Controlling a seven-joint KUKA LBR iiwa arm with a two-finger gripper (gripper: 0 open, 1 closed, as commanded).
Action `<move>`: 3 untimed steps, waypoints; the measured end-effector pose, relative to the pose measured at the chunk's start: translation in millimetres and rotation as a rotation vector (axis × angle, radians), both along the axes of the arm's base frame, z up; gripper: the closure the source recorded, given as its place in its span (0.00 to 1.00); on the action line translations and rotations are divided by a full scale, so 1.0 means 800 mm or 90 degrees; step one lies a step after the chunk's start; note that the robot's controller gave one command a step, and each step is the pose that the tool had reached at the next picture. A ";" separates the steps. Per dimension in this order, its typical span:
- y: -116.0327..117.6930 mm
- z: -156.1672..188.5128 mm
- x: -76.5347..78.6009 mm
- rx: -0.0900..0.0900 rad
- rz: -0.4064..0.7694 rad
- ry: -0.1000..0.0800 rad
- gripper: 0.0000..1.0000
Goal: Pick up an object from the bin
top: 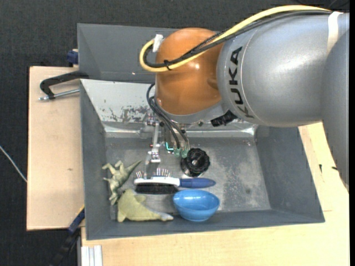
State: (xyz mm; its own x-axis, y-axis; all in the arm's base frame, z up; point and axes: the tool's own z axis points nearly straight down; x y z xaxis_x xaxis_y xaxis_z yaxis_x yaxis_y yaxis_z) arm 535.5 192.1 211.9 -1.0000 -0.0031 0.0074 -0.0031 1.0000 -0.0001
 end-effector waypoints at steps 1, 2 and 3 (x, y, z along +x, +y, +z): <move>-0.034 -0.175 -0.040 0.003 0.108 -0.011 0.00; -0.033 -0.172 -0.038 0.004 0.108 -0.015 1.00; -0.093 0.089 -0.011 0.001 0.244 -0.014 1.00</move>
Offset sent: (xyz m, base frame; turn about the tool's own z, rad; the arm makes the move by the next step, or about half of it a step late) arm -0.0349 -0.0286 -0.1419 -0.1707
